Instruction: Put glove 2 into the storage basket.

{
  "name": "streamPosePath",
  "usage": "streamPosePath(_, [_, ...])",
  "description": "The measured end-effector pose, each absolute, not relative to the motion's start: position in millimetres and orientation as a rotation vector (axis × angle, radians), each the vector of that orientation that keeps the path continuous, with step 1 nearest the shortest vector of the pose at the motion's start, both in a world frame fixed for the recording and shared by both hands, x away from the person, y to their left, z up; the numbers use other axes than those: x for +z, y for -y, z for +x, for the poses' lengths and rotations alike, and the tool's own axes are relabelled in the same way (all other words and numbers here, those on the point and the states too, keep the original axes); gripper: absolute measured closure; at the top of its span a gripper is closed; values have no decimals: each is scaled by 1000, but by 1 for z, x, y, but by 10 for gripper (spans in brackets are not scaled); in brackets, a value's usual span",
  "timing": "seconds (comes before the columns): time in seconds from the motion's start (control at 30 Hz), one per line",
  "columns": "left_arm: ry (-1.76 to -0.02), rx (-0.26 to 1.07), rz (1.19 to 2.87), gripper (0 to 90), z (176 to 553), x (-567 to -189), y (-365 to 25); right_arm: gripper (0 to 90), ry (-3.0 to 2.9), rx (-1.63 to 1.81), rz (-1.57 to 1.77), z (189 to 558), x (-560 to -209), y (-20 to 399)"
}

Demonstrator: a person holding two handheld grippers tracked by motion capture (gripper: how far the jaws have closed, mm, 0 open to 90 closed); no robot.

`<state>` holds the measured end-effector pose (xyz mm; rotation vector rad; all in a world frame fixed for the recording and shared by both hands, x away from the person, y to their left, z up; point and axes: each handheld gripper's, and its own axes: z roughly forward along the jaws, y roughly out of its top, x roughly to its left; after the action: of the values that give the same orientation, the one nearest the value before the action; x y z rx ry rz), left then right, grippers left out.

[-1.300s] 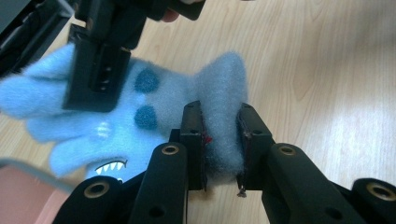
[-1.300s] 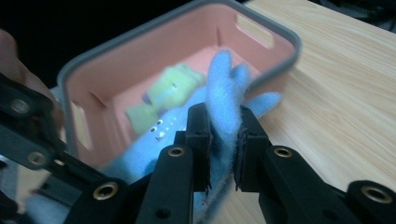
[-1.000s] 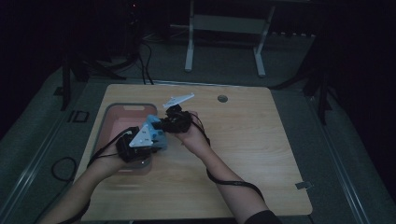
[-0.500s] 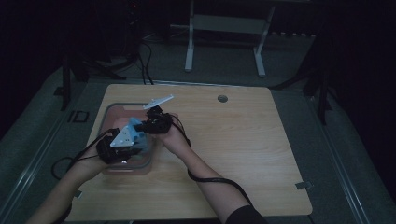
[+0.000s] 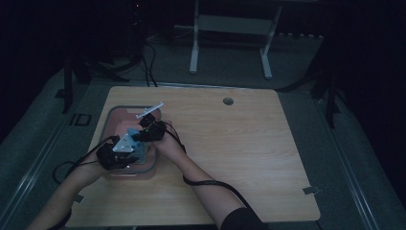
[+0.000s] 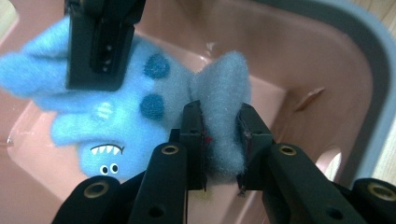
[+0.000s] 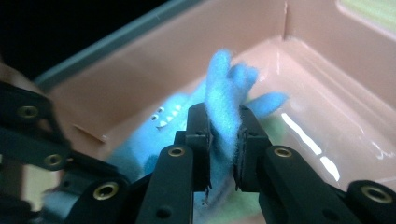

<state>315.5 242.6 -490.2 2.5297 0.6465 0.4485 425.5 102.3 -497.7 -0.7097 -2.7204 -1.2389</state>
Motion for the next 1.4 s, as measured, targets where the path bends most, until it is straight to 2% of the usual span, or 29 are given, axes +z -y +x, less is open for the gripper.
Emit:
streamPosePath(0.13, [-668,388,2561,747,322,-491,-239,767,2737,-1206,-704,427,-499,-106])
streamPosePath(0.23, [-680,362,2564,711,324,-491,-239,662,2739,-1186,-697,427,-498,-107])
streamPosePath(0.33, [-721,358,2545,589,324,-491,-241,496,2753,-1210,-694,427,-494,-106])
streamPosePath(0.4, [-749,383,2524,499,324,-489,-242,425,2760,-1219,-691,426,-490,-103])
streamPosePath(0.6, [-826,463,2429,264,317,-477,-238,291,2703,-1294,-712,428,-475,-88])
streamPosePath(0.63, [-837,462,2409,249,317,-474,-237,269,2689,-1310,-708,427,-472,-84])
streamPosePath(0.7, [-878,441,2368,155,317,-469,-236,221,2657,-1328,-691,427,-467,-78])
streamPosePath(0.8, [-898,455,2330,137,317,-463,-233,206,2654,-1347,-673,425,-461,-70])
streamPosePath(0.87, [-893,427,2302,82,316,-461,-231,203,2664,-1354,-680,423,-458,-64])
streamPosePath(1.4, [-806,409,2188,77,313,-456,-182,147,2767,-1353,-693,412,-454,6])
